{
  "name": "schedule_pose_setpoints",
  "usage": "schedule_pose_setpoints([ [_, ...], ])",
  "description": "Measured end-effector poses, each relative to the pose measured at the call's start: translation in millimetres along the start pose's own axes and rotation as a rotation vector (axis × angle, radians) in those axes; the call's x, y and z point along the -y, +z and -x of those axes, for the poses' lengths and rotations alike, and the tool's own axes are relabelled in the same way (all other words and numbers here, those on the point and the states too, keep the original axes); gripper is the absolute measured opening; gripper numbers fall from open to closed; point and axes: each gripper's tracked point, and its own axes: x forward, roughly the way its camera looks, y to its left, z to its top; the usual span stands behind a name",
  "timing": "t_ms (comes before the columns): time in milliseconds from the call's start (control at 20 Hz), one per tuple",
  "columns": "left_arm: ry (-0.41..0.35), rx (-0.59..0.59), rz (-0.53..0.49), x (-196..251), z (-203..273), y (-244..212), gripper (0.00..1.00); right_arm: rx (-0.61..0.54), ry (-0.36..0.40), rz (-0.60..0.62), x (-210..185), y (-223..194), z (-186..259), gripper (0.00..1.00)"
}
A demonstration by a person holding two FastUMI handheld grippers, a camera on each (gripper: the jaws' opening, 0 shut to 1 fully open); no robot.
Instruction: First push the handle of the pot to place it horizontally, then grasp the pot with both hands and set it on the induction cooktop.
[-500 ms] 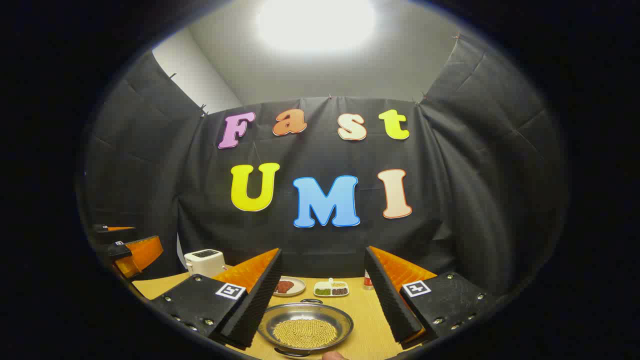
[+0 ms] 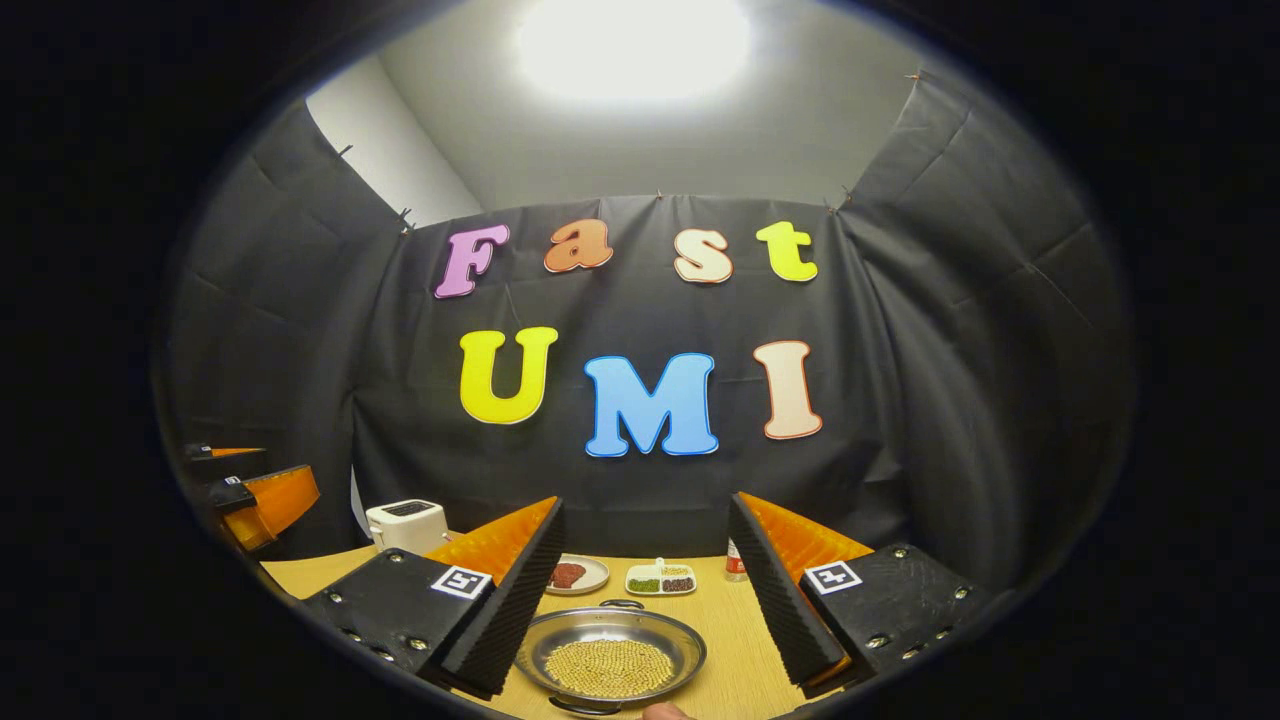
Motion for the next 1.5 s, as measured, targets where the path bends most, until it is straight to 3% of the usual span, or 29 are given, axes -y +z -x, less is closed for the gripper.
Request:
schedule_pose_setpoints([
  [150, -0.005, 0.007, -0.001, 3, 1, 3, 0.98, -0.008, -0.003, 0.001, 1, -2, 0, 0.98],
  [250, -0.007, 0.008, -0.001, 4, 0, 2, 0.94, -0.007, -0.002, -0.001, 2, -1, -1, 0.98],
  [450, -0.007, 0.013, 0.003, 3, 1, 4, 0.97, -0.003, 0.001, 0.007, 2, 1, -1, 0.98],
  [500, -0.006, 0.012, 0.003, 3, 0, 4, 0.93, -0.004, 0.002, 0.009, 1, 1, 0, 0.98],
  [850, -0.010, 0.013, 0.005, 0, 3, 4, 0.97, -0.011, 0.014, 0.020, -5, -4, -1, 0.98],
  [900, -0.008, 0.015, 0.006, -2, 3, 5, 0.93, -0.011, 0.011, 0.018, -5, -3, -2, 0.98],
  [950, -0.007, 0.017, 0.008, -5, 4, 5, 1.00, -0.011, 0.009, 0.016, -5, -3, -3, 0.98],
  [1100, -0.001, 0.027, 0.011, -11, 1, 7, 0.97, 0.000, 0.009, 0.033, -9, 0, -3, 0.98],
  [1350, -0.007, 0.033, 0.012, -16, -4, 7, 1.00, -0.032, 0.018, 0.037, -18, -10, -4, 0.97],
  [1450, -0.010, 0.030, 0.014, -19, -7, 6, 1.00, -0.053, 0.014, 0.038, -20, -15, -5, 0.72],
  [1500, -0.011, 0.030, 0.013, -22, -8, 5, 1.00, -0.069, 0.020, 0.042, -28, -18, -5, 0.67],
])
